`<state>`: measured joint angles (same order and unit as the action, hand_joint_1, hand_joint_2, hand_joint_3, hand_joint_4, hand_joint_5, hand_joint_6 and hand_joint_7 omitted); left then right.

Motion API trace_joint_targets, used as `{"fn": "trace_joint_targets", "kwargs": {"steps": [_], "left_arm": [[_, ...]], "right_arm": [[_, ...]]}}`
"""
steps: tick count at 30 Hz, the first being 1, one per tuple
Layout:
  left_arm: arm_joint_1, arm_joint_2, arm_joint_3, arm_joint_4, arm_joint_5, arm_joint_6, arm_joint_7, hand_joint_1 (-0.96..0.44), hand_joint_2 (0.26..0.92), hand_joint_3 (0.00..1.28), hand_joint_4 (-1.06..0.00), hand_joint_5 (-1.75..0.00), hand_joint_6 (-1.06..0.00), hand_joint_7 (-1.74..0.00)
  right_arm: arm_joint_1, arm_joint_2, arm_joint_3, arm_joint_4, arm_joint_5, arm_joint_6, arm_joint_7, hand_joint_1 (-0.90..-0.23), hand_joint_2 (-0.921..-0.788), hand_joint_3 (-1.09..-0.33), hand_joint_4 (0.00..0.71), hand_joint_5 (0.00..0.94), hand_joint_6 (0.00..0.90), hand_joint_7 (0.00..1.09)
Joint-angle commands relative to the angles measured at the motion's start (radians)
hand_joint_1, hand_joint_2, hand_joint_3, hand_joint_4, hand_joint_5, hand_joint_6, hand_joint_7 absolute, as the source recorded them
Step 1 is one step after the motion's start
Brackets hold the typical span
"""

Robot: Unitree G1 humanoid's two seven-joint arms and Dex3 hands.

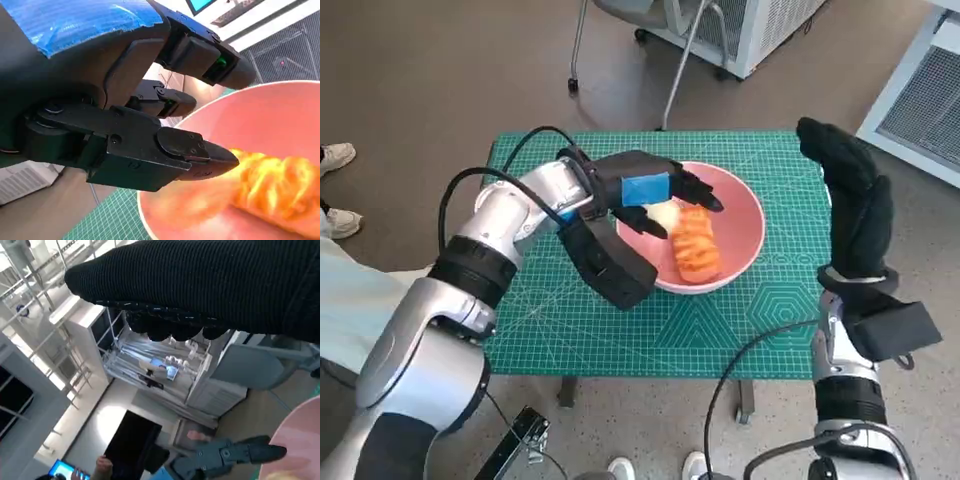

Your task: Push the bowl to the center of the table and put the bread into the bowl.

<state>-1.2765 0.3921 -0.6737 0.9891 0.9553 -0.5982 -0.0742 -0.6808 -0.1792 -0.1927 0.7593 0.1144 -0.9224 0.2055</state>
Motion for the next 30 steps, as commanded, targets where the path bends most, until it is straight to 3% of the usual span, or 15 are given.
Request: {"fn": "trace_joint_targets", "kwargs": {"steps": [1, 8, 18, 24, 30], "left_arm": [[0.02, 0.019, 0.032, -0.01, -0.059, -0.013, -0.038, 0.02, 0.913, 0.06, -0.3, 0.0, -0.51, -0.07], [0.044, 0.048, 0.087, -0.01, -0.146, -0.053, -0.069, -0.02, 0.882, 0.02, -0.3, -0.01, -0.52, -0.06], [0.124, 0.112, 0.277, -0.032, -0.422, -0.137, -0.186, 0.01, 0.873, 0.01, -0.34, -0.02, -0.53, -0.06], [0.239, 0.111, 0.428, -0.062, -0.595, -0.19, -0.123, -0.01, 0.876, 0.01, -0.38, -0.03, -0.56, -0.07], [0.373, 0.063, 0.561, -0.148, -0.796, -0.203, -0.13, -0.02, 0.88, 0.01, -0.41, -0.03, -0.57, -0.07]], "right_arm": [[0.01, 0.0, 0.003, 0.012, 0.008, 0.006, 0.003, -0.561, -0.921, -0.786, 0.388, 0.0, 0.064, 0.76], [-0.008, -0.005, 0.005, 0.022, 0.011, 0.0, 0.013, -0.549, -0.921, -0.795, 0.393, 0.003, 0.061, 0.77], [-0.025, -0.009, 0.009, -0.006, 0.009, -0.003, 0.014, -0.548, -0.921, -0.809, 0.394, 0.004, 0.051, 0.78], [-0.023, -0.005, 0.015, -0.052, 0.019, 0.009, 0.016, -0.558, -0.921, -0.811, 0.388, 0.0, 0.043, 0.79], [-0.025, 0.004, 0.022, -0.096, 0.039, 0.036, 0.02, -0.568, -0.921, -0.804, 0.386, 0.0, 0.041, 0.79]]}}
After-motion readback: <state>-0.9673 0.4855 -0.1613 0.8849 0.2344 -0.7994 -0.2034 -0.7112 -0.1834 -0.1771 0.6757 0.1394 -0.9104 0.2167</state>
